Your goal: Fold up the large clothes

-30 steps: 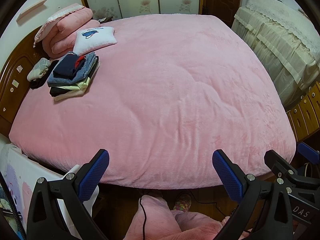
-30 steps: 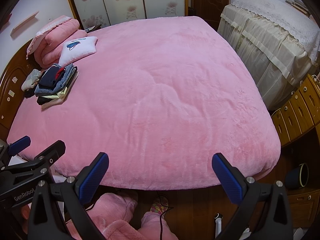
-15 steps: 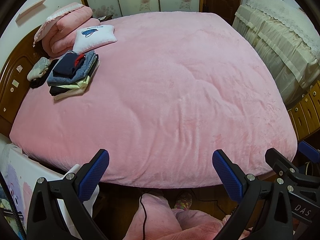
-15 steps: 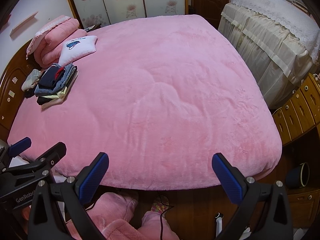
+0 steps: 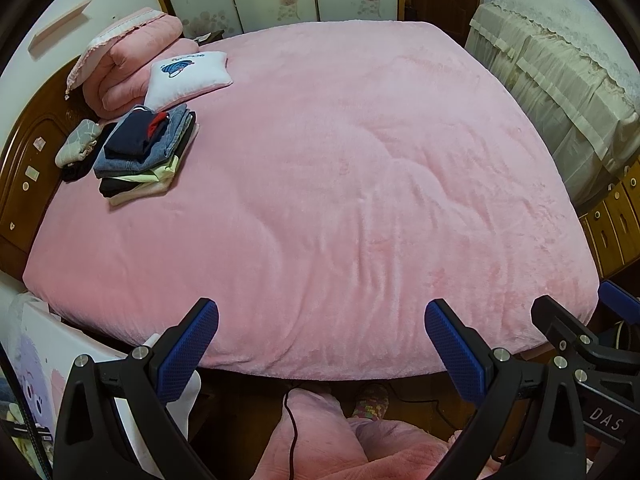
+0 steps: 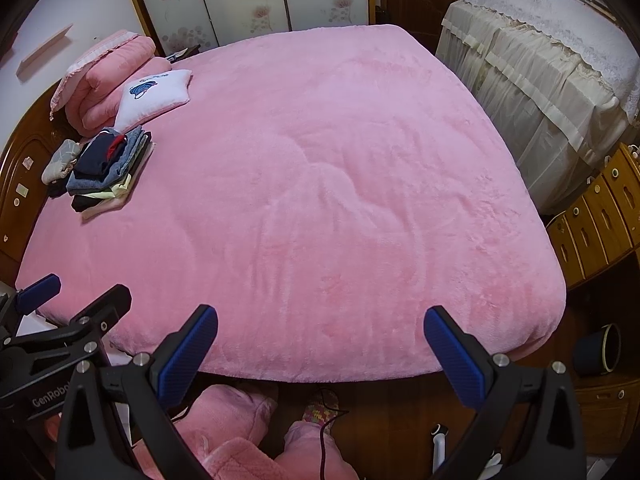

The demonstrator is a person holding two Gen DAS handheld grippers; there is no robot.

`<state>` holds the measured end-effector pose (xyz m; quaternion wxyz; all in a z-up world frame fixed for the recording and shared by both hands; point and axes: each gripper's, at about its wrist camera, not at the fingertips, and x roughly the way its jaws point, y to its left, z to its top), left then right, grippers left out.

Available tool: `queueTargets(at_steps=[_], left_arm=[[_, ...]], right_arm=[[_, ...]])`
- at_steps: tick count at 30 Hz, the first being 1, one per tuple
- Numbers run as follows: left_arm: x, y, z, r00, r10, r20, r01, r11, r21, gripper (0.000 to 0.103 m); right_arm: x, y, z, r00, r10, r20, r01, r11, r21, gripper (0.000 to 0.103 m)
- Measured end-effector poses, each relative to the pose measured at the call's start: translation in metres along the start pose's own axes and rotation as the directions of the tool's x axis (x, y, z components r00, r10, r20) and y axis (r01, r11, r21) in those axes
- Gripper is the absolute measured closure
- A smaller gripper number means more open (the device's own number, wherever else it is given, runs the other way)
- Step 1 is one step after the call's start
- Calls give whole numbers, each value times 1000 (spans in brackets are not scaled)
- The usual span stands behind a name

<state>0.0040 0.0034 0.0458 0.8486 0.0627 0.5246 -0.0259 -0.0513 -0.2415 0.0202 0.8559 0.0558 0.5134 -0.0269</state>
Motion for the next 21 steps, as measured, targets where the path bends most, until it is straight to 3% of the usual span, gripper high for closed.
queueTargets(at_steps=[21], left_arm=[[9,-4,10,1000,4,-9,-3,999,45,1]], right_arm=[[8,-11,9,1000,5,-25,-4,999,43,0]])
